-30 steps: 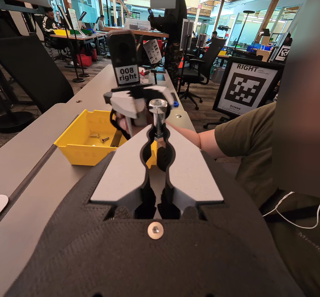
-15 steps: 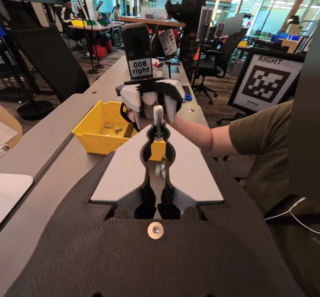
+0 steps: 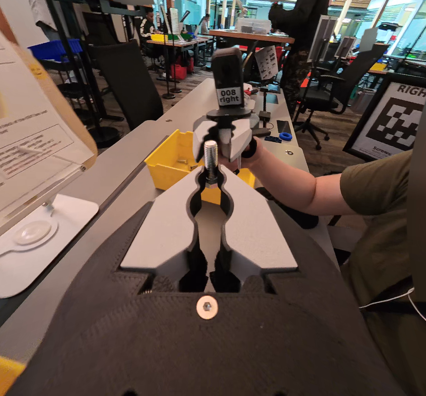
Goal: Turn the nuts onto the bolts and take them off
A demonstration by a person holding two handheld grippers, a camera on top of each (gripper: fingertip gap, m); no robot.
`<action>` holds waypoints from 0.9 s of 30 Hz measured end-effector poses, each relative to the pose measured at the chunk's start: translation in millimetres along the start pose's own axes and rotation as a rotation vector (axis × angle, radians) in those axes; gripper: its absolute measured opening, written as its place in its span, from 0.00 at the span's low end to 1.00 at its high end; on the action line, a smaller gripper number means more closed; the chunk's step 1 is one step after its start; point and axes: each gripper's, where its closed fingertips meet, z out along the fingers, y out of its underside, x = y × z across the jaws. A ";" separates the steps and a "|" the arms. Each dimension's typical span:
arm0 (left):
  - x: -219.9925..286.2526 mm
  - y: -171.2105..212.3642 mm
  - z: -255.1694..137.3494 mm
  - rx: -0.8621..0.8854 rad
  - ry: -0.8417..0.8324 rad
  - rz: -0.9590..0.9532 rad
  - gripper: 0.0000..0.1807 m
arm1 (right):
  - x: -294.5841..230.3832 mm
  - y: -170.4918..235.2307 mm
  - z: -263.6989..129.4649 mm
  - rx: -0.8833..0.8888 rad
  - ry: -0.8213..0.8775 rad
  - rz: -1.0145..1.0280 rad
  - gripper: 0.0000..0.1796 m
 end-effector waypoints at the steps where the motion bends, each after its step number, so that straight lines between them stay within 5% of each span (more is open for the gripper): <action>1: -3.7 0.7 -6.2 -0.004 -0.018 -0.003 0.04 | 6.1 4.0 -1.3 -0.018 0.023 -0.006 0.18; 15: -45.4 -1.8 -39.2 0.054 -0.022 -0.101 0.04 | 45.0 21.9 -4.6 -0.020 0.014 0.154 0.18; 27: -30.2 -31.0 -79.2 0.128 -0.115 0.012 0.04 | -81.0 127.3 68.8 -0.478 -0.400 -0.160 0.26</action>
